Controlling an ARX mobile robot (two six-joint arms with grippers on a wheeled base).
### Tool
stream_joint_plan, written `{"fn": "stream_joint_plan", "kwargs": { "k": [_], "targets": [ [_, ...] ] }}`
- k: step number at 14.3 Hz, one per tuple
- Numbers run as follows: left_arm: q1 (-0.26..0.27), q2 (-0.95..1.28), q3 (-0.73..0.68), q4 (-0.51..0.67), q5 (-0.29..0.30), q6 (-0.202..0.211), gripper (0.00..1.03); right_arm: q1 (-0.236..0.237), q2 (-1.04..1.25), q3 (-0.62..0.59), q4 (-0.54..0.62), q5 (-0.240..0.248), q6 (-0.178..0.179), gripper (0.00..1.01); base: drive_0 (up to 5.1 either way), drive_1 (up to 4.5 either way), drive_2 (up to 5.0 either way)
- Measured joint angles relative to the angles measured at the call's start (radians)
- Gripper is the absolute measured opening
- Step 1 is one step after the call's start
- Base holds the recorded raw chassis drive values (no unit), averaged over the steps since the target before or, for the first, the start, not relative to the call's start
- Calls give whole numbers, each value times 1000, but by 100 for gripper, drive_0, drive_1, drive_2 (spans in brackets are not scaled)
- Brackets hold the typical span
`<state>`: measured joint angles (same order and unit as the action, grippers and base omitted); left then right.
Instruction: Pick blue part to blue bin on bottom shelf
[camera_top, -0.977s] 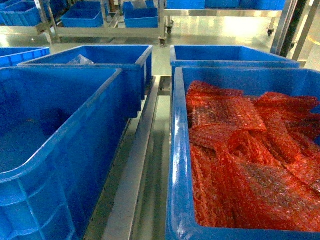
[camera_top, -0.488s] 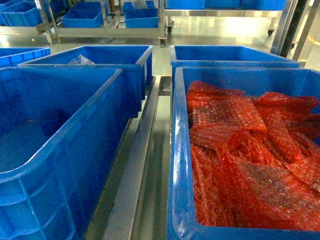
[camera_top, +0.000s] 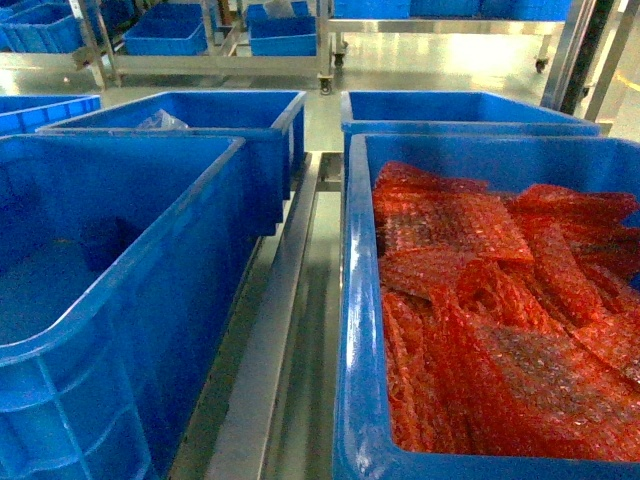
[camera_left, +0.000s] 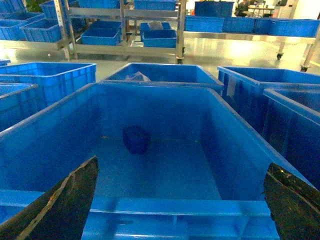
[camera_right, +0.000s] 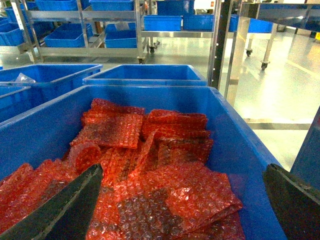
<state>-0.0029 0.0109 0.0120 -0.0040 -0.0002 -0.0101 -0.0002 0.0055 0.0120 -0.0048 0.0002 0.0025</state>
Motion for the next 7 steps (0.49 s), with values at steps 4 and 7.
{"fn": "stream_joint_plan", "kwargs": {
  "k": [4, 7],
  "targets": [
    [0, 0, 0, 0, 0, 0, 98, 0, 0, 0, 0, 0, 0, 98, 0, 0, 0],
    [0, 0, 0, 0, 0, 0, 98, 0, 0, 0, 0, 0, 0, 98, 0, 0, 0]
  ]
}}
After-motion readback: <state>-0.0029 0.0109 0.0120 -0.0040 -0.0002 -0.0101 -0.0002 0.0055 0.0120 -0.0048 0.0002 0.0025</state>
